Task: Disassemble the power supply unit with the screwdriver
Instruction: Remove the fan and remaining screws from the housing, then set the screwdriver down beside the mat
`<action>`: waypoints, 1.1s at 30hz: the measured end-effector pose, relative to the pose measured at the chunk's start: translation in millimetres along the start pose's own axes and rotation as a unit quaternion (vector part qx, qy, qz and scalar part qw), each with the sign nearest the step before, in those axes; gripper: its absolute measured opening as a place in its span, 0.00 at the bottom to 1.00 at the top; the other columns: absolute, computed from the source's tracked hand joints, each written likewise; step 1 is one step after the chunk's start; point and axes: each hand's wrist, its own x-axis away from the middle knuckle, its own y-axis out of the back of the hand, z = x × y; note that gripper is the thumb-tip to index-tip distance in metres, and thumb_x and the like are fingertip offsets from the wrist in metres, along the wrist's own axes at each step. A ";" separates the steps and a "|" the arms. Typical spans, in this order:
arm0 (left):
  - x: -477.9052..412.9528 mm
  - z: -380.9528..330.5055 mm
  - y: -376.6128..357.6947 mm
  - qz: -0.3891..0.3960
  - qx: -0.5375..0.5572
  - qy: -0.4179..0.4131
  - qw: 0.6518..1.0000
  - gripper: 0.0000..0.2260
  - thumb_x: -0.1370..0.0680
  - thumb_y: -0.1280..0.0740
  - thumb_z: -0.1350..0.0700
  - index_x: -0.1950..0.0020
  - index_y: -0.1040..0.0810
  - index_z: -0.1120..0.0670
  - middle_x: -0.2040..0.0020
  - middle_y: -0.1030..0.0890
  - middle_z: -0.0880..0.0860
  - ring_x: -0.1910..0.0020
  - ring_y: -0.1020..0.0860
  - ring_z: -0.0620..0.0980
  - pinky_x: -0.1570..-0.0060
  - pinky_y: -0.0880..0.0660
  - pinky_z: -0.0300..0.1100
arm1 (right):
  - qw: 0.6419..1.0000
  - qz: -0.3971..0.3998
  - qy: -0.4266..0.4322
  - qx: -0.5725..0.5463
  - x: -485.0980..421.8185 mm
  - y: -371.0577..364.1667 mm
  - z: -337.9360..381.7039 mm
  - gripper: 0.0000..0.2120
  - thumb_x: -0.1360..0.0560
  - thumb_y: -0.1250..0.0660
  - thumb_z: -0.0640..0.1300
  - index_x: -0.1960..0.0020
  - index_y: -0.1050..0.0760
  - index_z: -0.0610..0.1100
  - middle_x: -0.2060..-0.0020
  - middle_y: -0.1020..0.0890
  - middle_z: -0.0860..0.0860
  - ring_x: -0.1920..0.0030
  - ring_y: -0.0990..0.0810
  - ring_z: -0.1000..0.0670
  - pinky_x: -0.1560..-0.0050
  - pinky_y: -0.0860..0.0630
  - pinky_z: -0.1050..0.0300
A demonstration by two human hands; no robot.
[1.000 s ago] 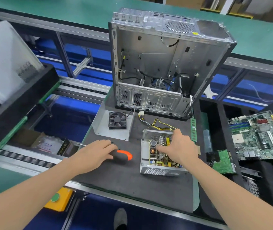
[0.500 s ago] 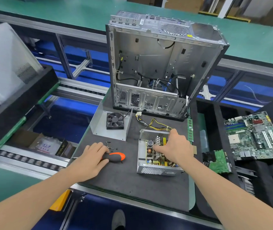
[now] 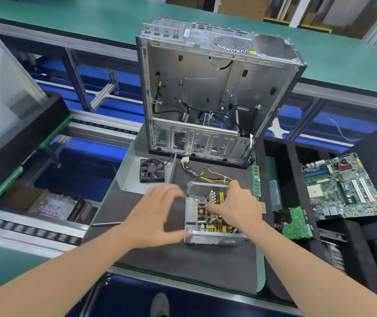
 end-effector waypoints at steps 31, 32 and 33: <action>-72.3 -40.4 -10.4 0.228 -0.171 -0.090 0.954 0.56 0.43 0.34 0.23 0.23 0.42 0.53 0.36 0.36 0.53 0.37 0.34 0.56 0.32 0.34 0.55 | 0.997 -0.045 -0.056 0.037 -47.6 65.6 -91.5 0.30 0.35 0.25 0.65 0.51 0.37 0.47 0.64 0.23 0.50 0.67 0.23 0.48 0.69 0.29 0.55; -69.9 -41.4 -9.4 0.230 -0.164 -0.095 0.955 0.55 0.43 0.33 0.24 0.24 0.41 0.52 0.36 0.37 0.52 0.36 0.34 0.55 0.32 0.34 0.54 | 0.997 -0.050 -0.057 0.032 -50.2 64.7 -88.0 0.30 0.35 0.26 0.65 0.51 0.37 0.47 0.64 0.22 0.50 0.66 0.23 0.47 0.68 0.28 0.54; -67.1 -42.8 -9.5 0.232 -0.156 -0.098 0.955 0.54 0.43 0.33 0.24 0.25 0.41 0.51 0.36 0.37 0.51 0.36 0.34 0.55 0.31 0.34 0.54 | 0.997 -0.054 -0.057 0.026 -52.1 62.5 -83.8 0.30 0.35 0.26 0.65 0.50 0.36 0.46 0.63 0.22 0.49 0.65 0.22 0.46 0.67 0.28 0.53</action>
